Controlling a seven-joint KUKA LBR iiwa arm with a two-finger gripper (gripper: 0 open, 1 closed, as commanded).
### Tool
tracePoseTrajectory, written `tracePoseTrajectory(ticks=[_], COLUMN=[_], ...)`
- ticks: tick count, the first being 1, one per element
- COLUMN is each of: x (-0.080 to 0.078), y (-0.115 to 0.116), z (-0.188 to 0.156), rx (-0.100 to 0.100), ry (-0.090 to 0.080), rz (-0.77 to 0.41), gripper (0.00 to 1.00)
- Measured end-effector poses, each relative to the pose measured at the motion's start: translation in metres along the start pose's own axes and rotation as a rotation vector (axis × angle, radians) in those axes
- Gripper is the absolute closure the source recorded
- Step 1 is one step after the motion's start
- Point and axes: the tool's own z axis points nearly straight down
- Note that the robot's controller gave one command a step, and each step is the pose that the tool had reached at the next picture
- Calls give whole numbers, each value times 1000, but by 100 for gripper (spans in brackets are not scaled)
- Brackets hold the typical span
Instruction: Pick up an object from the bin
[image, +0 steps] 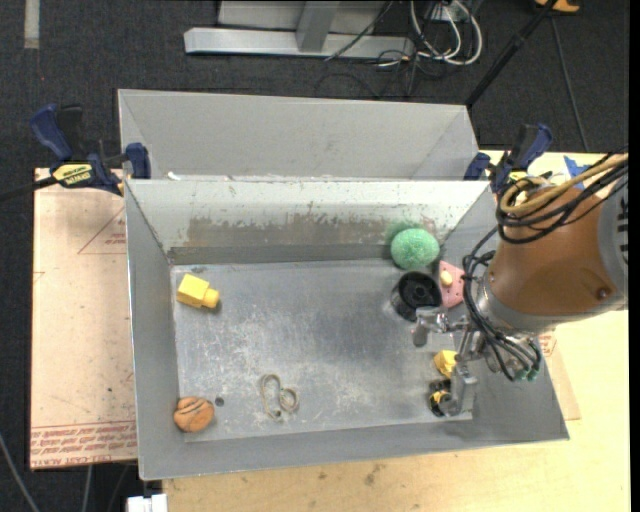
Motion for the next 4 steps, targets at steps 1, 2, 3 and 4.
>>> tracePoseTrajectory(ticks=[1,2,3,4], x=[7,5,5,7], y=[-26,-30,-30,-27], z=[38,87,87,48], rx=[0,0,0,-5], ry=[0,1,1,10], rz=[-123,-214,-215,-238], gripper=[0,100,100,100])
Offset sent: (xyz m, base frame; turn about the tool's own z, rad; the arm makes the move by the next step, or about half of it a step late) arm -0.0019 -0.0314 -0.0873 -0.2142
